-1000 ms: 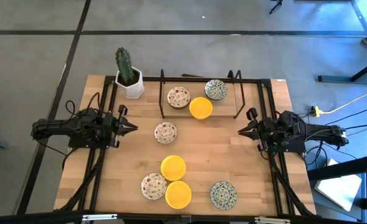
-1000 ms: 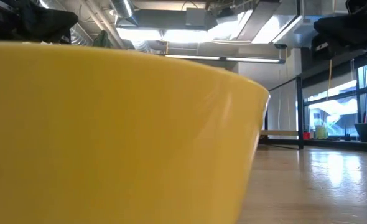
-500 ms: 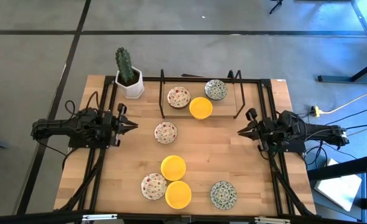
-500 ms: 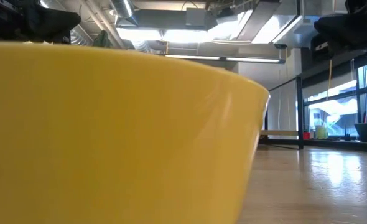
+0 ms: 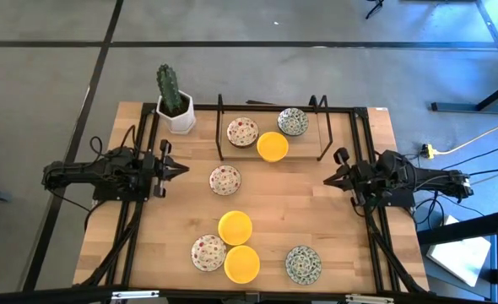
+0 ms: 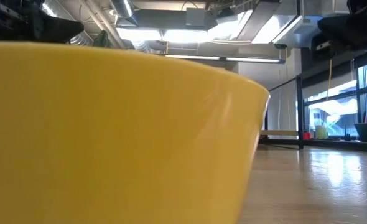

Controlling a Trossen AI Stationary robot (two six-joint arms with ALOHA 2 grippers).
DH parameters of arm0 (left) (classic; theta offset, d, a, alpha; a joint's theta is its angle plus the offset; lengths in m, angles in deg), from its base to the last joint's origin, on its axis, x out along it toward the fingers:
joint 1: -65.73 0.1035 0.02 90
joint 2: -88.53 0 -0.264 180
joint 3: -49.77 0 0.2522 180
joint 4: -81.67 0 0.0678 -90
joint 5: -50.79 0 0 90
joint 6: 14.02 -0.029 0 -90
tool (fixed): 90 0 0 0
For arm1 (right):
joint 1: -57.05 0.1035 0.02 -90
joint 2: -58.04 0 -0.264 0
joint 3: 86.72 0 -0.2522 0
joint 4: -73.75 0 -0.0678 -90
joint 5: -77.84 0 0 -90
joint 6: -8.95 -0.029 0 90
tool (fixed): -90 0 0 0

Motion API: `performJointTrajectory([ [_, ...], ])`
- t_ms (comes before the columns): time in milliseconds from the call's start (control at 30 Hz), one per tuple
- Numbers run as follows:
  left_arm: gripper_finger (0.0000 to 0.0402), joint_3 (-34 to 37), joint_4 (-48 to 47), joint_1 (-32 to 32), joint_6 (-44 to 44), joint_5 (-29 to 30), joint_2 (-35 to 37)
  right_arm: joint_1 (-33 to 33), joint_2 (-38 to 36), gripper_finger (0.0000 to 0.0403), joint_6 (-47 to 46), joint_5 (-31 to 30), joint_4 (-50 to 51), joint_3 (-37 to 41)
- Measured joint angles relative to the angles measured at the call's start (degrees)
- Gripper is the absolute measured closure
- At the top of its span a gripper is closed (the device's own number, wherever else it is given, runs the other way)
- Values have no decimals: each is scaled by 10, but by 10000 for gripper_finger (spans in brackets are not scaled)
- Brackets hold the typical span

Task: Pick & Place Mini bowls
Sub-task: Stack the yellow bowl on the yellow bowls on the shelf

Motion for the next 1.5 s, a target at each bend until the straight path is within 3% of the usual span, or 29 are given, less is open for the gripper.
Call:
performJointTrajectory([
  [200, 349, 0, 0, -1, -8, -3, 0, 0, 0, 371, 41, -4, 9, 0],
  [500, 246, 0, 0, -1, -3, 2, 0, 0, 0, 313, 3, -25, 29, 0],
  [633, 203, 0, 0, -1, 12, 34, 0, 0, 0, 290, 13, -25, 35, 0],
  [833, 173, 0, -5, 0, -5, 53, 0, 0, 0, 279, 34, -27, 34, 0],
  [1033, 224, 0, -21, 0, -40, 30, 0, 0, 0, 292, 50, -80, 33, 0],
  [1333, 344, 0, -13, 0, -56, 36, 0, 0, 0, 338, 54, -85, 26, 0],
  [1500, 388, 0, -13, 0, -49, 39, 0, 0, 0, 343, 56, -86, 26, 0],
])
